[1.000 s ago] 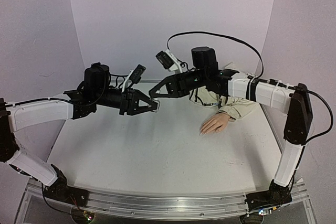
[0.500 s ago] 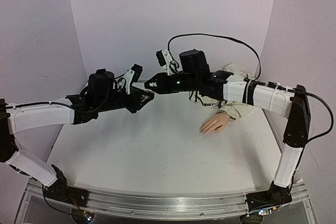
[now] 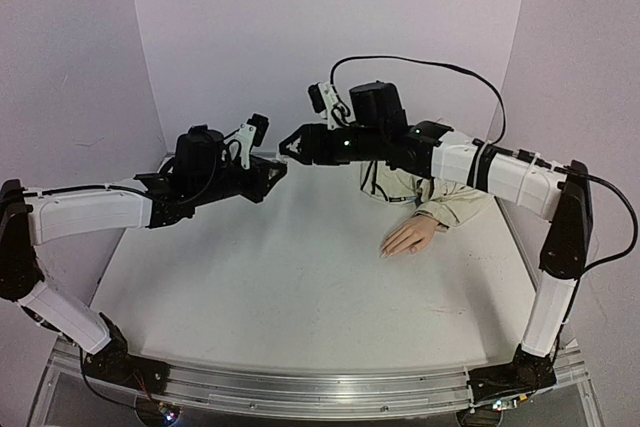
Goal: Paint the nails
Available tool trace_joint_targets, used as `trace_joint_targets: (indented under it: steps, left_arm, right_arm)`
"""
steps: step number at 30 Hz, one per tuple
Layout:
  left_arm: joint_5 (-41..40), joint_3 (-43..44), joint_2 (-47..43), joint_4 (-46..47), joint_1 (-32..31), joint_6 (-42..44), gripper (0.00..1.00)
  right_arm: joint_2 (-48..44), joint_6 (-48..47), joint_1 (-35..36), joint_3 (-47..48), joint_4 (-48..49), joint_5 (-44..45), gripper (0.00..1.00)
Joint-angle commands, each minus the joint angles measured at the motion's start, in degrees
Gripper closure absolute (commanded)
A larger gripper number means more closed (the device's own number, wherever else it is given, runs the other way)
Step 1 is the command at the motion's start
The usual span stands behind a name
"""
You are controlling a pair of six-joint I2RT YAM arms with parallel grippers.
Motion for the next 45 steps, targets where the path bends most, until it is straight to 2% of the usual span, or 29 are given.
trace_joint_targets:
  steps: [1,3,5,9,13,17,21,31,37,40,45]
  left_arm:
    - [12.43,-2.45,-5.23,0.00,0.67,-2.62,1.00]
    - [19.63,-2.75,-6.56,-0.08,1.03,-2.92,1.00]
    - [26.79,-2.61,-7.47,-0.13,1.33,-3.18,1.00]
    - [36.51,-1.58,-7.99,-0.10,1.45,-4.03,1.00]
    - [42.29,0.03,-6.89,-0.13,1.47,-4.99,1.00]
    - [44.34,1.19,-5.56,-0.08,1.45,-5.75,1.00]
    - [44.75,1.83,-5.26,-0.13,1.45,-5.74,1.00]
    - [44.85,2.34,-5.18,-0.03,1.49,-5.00,1.00]
    - [44.65,2.67,-4.84,-0.04,1.54,-4.69,1.00]
    - [44.37,3.01,-4.87,-0.03,1.62,-4.35,1.00]
    - [44.55,3.62,-4.83,-0.03,1.80,-4.05,1.00]
  right_arm:
    - [-2.19,-4.53,-6.32,0.37,4.45,-27.56,0.29]
    - [-2.03,-7.29,-7.17,0.30,4.57,-36.68,0.18]
    - [-1.75,-8.93,-7.52,0.48,4.57,-42.61,0.12]
    - [-0.14,-9.17,-7.61,1.69,4.57,-49.91,0.11]
    - [0.63,-8.97,-7.57,1.86,5.48,-55.14,0.20]
    - [0.62,-8.86,-7.47,1.01,6.57,-57.60,0.36]
    - [0.58,-9.06,-7.29,-0.15,6.59,-58.21,0.42]
    - [0.28,-9.28,-7.29,-1.56,6.68,-58.72,0.68]
    - [0.52,-9.11,-7.13,-1.47,6.68,-58.88,0.69]
    - [0.62,-9.23,-7.03,-1.43,6.68,-58.97,0.63]
    - [0.61,-9.36,-7.01,-1.39,6.68,-57.49,0.65]
